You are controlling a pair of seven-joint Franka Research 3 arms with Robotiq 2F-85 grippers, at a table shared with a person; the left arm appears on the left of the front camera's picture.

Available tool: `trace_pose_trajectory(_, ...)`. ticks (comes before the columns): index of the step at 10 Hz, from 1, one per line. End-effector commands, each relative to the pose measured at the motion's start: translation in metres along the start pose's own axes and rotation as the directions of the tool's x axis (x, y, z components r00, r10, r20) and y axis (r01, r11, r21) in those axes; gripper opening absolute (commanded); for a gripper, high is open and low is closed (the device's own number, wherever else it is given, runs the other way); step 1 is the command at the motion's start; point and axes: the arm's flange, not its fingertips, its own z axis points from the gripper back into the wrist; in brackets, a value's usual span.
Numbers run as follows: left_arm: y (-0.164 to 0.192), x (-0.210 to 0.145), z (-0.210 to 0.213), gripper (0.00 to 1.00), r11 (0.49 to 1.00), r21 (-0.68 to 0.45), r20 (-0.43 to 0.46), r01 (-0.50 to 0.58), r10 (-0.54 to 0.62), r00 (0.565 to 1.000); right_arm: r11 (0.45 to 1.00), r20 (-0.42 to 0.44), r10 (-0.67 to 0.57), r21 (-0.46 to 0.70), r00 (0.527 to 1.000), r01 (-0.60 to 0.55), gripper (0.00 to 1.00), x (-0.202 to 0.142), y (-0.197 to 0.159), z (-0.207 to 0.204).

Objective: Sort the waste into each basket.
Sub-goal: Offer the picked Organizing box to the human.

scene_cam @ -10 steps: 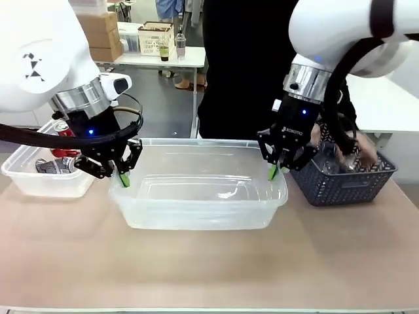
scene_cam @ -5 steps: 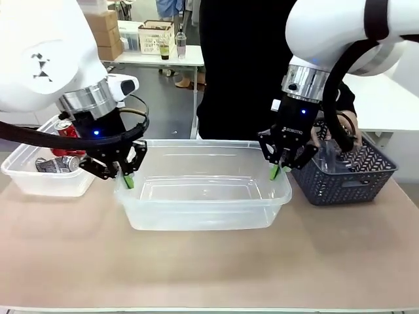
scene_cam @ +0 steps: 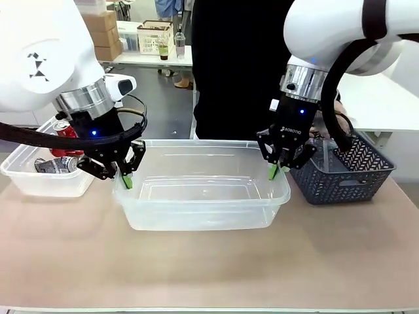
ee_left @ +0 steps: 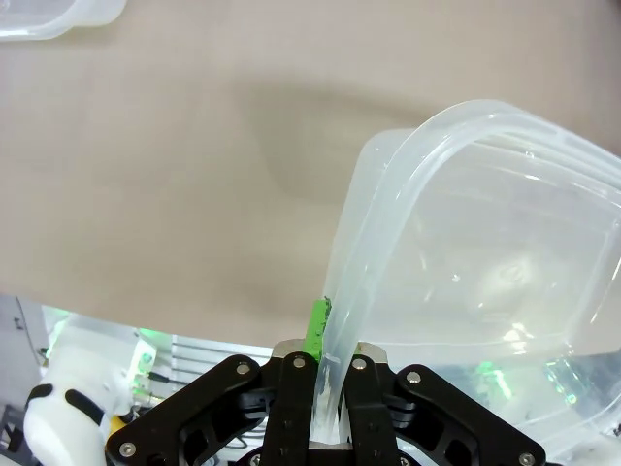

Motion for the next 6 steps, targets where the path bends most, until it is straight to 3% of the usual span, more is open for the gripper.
trace_pose_trajectory(1, 0.008, 0.0031, 0.0039, 0.0, 1.0, -0.007, 0.016, -0.026, 0.026, 1.0, 0.999, 0.001, -0.027, 0.019, 1.0, 0.027, 0.0, 0.0003, -0.0036, 0.0031)
trace_pose_trajectory(6, 0.008, 0.0031, 0.0039, 0.0, 1.0, -0.007, 0.016, -0.026, 0.026, 1.0, 0.999, 0.001, -0.027, 0.019, 1.0, 0.027, 0.0, 0.0003, -0.0036, 0.0031)
